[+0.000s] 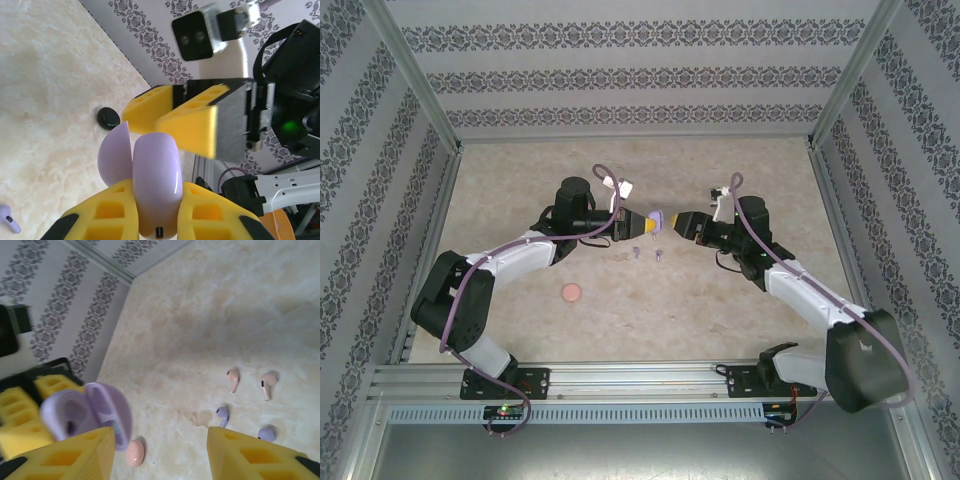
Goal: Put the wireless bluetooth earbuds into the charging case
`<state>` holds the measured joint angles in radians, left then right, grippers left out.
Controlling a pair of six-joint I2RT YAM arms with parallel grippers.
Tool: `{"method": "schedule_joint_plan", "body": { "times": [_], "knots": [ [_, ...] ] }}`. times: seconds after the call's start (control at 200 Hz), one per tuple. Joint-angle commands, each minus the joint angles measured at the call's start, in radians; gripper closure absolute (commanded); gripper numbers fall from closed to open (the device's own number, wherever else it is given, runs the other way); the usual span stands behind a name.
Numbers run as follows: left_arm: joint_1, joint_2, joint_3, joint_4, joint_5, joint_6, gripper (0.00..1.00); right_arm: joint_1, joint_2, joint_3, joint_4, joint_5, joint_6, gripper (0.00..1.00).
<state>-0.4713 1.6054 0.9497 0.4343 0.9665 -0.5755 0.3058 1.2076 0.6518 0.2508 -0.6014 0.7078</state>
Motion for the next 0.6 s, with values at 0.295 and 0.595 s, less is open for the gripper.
{"method": "schedule_joint_plan", "body": {
  "times": [0.295,0.595],
  "knots": [
    [-0.006,-0.003,0.041,0.107,0.064,-0.035,1.0,0.023,0.047,0.041,0.037,-0.112,-0.041,0.57],
    [-0.013,0.012,0.054,0.098,0.073,-0.031,1.0,0.046,0.082,0.066,0.052,-0.103,-0.034,0.59]
  ]
}}
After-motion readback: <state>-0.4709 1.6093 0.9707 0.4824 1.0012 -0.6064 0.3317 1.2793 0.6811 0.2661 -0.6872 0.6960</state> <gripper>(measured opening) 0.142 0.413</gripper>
